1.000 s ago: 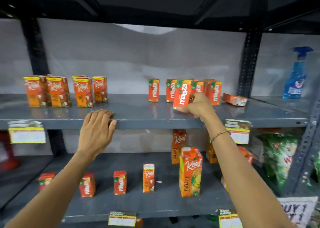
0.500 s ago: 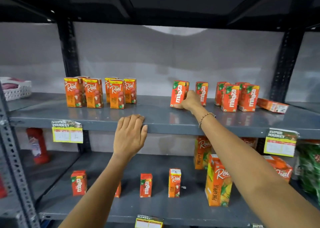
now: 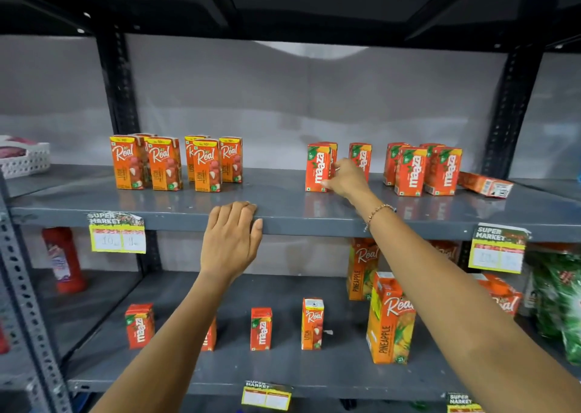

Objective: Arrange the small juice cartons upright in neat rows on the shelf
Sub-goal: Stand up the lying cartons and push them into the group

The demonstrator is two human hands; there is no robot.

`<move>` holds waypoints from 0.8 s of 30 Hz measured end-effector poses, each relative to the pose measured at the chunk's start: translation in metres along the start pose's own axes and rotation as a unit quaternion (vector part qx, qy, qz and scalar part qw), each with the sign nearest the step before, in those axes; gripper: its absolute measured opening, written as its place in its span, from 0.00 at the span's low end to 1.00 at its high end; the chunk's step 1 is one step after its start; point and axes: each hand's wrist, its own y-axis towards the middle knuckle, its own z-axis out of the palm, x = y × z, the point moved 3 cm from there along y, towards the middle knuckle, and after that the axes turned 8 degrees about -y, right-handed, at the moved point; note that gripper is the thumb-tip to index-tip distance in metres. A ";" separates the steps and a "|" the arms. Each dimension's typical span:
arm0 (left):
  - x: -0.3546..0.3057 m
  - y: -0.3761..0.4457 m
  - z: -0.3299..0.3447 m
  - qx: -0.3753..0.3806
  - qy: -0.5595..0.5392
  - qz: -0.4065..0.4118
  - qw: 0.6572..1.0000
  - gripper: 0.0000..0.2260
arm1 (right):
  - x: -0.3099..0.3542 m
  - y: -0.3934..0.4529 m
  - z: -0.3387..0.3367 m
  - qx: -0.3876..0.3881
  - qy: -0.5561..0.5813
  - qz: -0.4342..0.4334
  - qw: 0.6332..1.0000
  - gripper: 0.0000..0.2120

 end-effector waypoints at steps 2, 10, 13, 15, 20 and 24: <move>-0.003 0.001 -0.002 -0.014 -0.017 -0.025 0.999 0.17 | -0.010 -0.010 -0.016 -0.055 0.054 -0.015 0.997 0.18; -0.103 0.021 0.019 0.004 -0.039 0.049 0.998 0.17 | -0.108 -0.047 -0.132 -0.287 0.177 -0.019 0.941 0.08; -0.165 0.030 0.039 0.028 -0.074 0.071 0.994 0.17 | -0.164 -0.052 -0.174 -0.397 0.190 0.072 0.895 0.07; -0.197 0.036 0.050 0.033 -0.073 0.072 0.994 0.17 | -0.200 -0.053 -0.196 -0.428 0.184 0.151 0.872 0.07; -0.246 0.046 0.070 0.040 -0.057 0.073 0.995 0.17 | -0.252 -0.052 -0.211 -0.354 0.077 0.251 0.898 0.13; -0.247 0.043 0.074 0.007 -0.047 0.067 0.997 0.16 | -0.263 -0.035 -0.206 -0.254 0.076 0.273 0.925 0.18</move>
